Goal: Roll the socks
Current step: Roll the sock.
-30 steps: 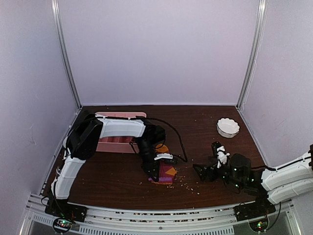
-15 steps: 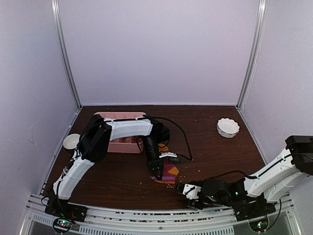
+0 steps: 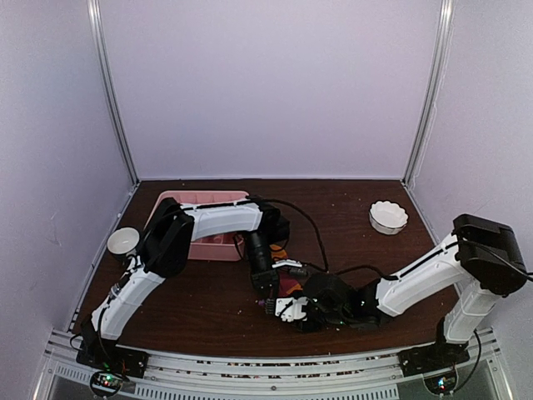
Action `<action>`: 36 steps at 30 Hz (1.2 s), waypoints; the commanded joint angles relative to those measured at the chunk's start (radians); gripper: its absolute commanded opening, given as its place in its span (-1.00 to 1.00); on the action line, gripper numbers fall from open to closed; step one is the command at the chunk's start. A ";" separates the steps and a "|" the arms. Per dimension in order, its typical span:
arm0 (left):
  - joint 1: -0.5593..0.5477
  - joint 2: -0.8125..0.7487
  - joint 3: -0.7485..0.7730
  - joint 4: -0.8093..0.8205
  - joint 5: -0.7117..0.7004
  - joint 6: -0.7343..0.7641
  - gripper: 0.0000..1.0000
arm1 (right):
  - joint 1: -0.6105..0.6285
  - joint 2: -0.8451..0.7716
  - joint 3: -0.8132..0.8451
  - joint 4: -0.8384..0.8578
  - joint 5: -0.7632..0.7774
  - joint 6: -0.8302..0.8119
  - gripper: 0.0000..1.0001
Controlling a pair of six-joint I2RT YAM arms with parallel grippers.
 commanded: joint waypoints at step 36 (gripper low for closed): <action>-0.052 -0.624 -0.780 0.886 -0.221 0.103 0.71 | -0.388 0.228 -0.050 -0.130 -0.696 0.731 -1.00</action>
